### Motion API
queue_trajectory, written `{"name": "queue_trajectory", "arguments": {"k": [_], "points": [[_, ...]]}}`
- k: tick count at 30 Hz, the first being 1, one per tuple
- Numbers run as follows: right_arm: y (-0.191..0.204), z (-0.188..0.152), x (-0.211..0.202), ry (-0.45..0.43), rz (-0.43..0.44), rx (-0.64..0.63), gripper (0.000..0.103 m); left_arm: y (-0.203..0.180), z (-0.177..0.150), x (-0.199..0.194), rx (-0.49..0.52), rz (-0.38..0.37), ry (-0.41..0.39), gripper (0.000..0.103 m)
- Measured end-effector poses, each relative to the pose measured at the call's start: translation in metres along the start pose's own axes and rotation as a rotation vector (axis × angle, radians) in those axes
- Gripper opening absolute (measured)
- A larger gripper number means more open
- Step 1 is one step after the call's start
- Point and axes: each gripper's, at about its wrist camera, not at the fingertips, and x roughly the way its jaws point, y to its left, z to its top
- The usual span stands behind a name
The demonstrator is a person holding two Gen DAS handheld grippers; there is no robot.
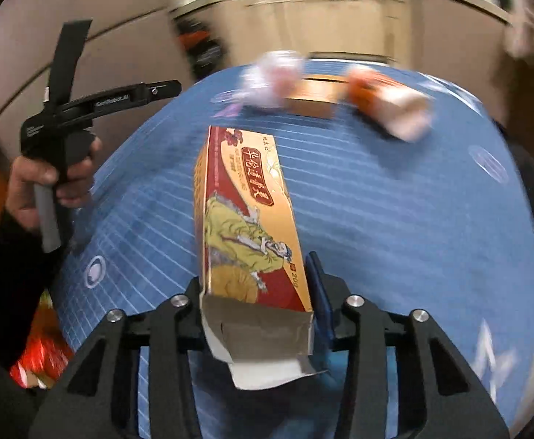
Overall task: Collect trash
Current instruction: 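Grasp the clear plastic bag with the left gripper while the right grasps the brown tissue box, then carry the plastic bag and tissue box over the white bucket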
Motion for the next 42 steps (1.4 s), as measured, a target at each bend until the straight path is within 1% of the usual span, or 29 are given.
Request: {"name": "queue_trajectory", "arguments": {"k": [2, 3, 5, 9, 10, 11, 12, 13, 15, 16, 17, 19, 20, 23, 26, 28, 31, 34, 36, 37, 42], "points": [[-0.016, -0.012, -0.005, -0.005, -0.010, 0.065, 0.015, -0.021, 0.015, 0.023, 0.031, -0.048, -0.001, 0.098], [-0.020, -0.014, -0.007, -0.008, 0.005, 0.080, 0.015, -0.026, 0.019, 0.031, 0.040, -0.051, -0.002, 0.098], [-0.021, -0.014, -0.011, -0.015, -0.037, 0.076, 0.015, -0.037, 0.029, 0.054, 0.055, -0.028, 0.004, 0.098], [-0.018, -0.014, -0.009, -0.023, -0.010, 0.095, 0.015, -0.040, 0.039, 0.093, 0.007, -0.019, 0.051, 0.097], [-0.017, -0.015, -0.009, -0.024, 0.000, 0.093, 0.015, -0.038, 0.041, 0.103, -0.015, -0.017, 0.068, 0.091], [-0.015, -0.013, -0.006, -0.027, 0.003, 0.091, 0.015, -0.033, 0.041, 0.108, -0.047, -0.024, 0.085, 0.075], [-0.012, -0.010, -0.002, -0.026, 0.010, 0.091, 0.015, -0.028, 0.040, 0.112, -0.089, -0.056, 0.107, 0.063], [-0.011, -0.011, -0.004, -0.026, 0.015, 0.094, 0.015, -0.021, 0.040, 0.114, -0.136, -0.098, 0.120, 0.059], [-0.011, -0.011, -0.003, -0.027, 0.025, 0.105, 0.015, -0.018, 0.039, 0.112, -0.147, -0.120, 0.110, 0.053], [-0.011, -0.011, -0.003, -0.029, 0.027, 0.107, 0.015, -0.017, 0.038, 0.111, -0.142, -0.126, 0.109, 0.046], [-0.015, -0.013, -0.003, -0.030, 0.026, 0.108, 0.015, -0.016, 0.037, 0.109, -0.140, -0.131, 0.100, 0.035], [-0.017, -0.013, -0.001, -0.031, 0.033, 0.114, 0.015, -0.014, 0.034, 0.101, -0.148, -0.138, 0.082, 0.027], [-0.018, -0.013, -0.001, -0.034, 0.033, 0.119, 0.015, -0.012, 0.032, 0.096, -0.153, -0.127, 0.074, 0.022], [-0.021, -0.015, -0.001, -0.045, 0.041, 0.135, 0.015, -0.010, 0.025, 0.067, -0.145, -0.092, 0.033, 0.017], [-0.020, -0.015, -0.004, -0.054, 0.039, 0.143, 0.015, -0.004, 0.015, 0.039, -0.161, -0.078, 0.009, 0.015], [-0.016, -0.019, -0.011, -0.064, 0.042, 0.150, 0.015, -0.002, 0.005, 0.020, -0.162, -0.046, 0.008, 0.015], [-0.012, -0.020, -0.014, -0.077, 0.035, 0.154, 0.015, -0.003, -0.011, -0.010, -0.172, -0.018, 0.010, 0.015], [-0.006, -0.022, -0.016, -0.081, 0.029, 0.152, 0.015, -0.015, -0.025, -0.033, -0.159, 0.024, 0.005, 0.015], [-0.001, -0.023, -0.018, -0.084, 0.027, 0.147, 0.015, -0.022, -0.035, -0.046, -0.138, 0.068, -0.003, 0.015], [0.001, -0.024, -0.019, -0.087, 0.025, 0.144, 0.015, -0.027, -0.039, -0.053, -0.116, 0.102, -0.011, 0.015], [0.011, -0.024, -0.024, -0.103, 0.013, 0.127, 0.015, -0.038, -0.055, -0.069, -0.103, 0.153, -0.012, 0.015]]}}
